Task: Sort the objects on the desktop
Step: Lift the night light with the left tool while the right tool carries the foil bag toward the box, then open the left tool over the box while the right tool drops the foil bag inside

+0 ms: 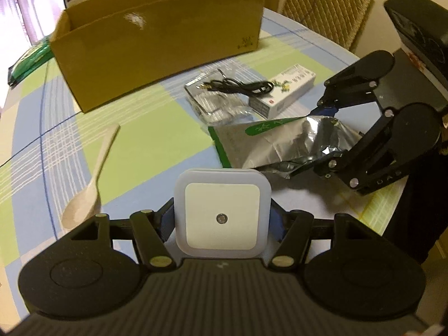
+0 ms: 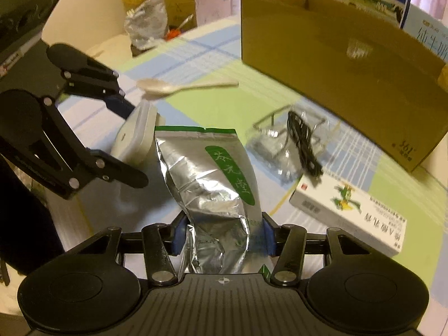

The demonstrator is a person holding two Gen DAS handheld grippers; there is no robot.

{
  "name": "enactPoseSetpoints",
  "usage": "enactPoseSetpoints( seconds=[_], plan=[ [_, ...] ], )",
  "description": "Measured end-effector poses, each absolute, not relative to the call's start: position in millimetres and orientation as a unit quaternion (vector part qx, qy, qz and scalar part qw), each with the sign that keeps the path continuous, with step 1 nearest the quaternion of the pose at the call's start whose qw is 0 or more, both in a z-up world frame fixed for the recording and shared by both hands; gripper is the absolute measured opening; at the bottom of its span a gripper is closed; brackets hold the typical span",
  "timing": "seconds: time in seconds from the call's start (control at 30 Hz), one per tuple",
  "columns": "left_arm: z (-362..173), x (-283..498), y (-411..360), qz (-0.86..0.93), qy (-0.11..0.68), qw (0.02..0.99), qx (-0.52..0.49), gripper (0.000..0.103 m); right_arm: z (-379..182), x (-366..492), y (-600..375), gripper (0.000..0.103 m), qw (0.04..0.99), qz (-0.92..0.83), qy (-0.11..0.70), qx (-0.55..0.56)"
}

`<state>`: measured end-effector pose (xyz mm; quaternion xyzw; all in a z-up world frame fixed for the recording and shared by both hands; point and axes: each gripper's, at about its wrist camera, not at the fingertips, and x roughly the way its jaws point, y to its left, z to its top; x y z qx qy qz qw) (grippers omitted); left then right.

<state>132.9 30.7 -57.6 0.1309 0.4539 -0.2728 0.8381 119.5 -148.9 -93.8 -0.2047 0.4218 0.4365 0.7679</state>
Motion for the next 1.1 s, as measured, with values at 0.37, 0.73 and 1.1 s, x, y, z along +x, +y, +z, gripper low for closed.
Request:
enactPoseSetpoints(
  seconds=[0.37, 0.73, 1.1],
  plan=[
    [-37.9, 152.4, 37.1, -0.214, 0.432, 0.871, 0.099, 0.061, -63.2, 137.0, -152.9, 0.049, 0.829, 0.376, 0.387, -0.144],
    [-7.6, 179.2, 21.3, -0.173, 0.394, 0.899, 0.080, 0.061, -23.3, 156.1, -158.1, 0.049, 0.882, 0.306, 0.348, -0.081],
    [12.9, 192.9, 14.4, -0.157, 0.365, 0.915, 0.076, 0.061, 2.7, 168.6, -160.7, 0.049, 0.907, 0.278, 0.312, -0.059]
  ],
)
